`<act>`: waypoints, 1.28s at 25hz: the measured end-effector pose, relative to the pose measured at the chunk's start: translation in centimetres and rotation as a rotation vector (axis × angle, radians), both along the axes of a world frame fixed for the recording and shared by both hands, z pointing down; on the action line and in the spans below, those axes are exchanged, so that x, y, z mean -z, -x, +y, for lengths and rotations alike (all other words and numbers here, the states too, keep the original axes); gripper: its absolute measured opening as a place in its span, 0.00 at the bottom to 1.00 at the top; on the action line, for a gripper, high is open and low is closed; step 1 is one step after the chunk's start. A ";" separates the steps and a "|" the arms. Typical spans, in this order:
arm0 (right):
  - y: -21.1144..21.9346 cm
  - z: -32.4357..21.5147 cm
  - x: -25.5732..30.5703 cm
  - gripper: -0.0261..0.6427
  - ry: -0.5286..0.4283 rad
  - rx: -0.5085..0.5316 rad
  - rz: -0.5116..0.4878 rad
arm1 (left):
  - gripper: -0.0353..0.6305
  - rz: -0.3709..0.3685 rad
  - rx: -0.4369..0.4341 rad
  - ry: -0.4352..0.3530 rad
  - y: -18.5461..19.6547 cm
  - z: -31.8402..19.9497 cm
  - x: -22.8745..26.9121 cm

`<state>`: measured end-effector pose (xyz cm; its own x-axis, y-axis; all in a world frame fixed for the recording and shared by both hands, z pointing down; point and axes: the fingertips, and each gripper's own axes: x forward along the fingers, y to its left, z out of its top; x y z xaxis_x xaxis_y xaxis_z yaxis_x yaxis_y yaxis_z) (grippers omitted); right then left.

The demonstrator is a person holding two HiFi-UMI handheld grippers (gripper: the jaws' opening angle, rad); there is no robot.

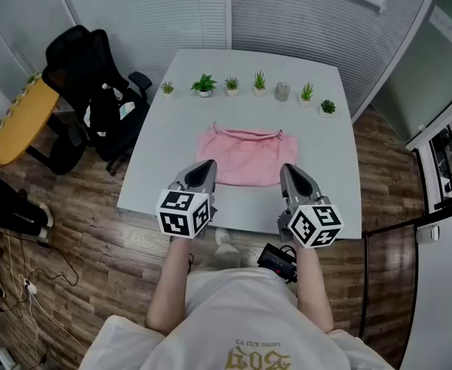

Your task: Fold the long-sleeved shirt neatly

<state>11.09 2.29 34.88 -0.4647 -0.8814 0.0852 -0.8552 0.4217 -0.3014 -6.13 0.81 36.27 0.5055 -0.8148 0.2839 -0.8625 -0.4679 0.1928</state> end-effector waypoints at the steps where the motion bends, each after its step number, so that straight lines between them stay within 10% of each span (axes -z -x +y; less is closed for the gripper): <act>1: 0.1 0.0 0.0 0.06 -0.001 -0.001 0.018 | 0.06 -0.006 -0.001 -0.008 0.0 0.1 0.1; 32: -0.6 -1.1 -2.3 0.06 0.079 -0.020 0.095 | 0.06 -0.054 0.001 0.038 0.0 -0.6 -1.9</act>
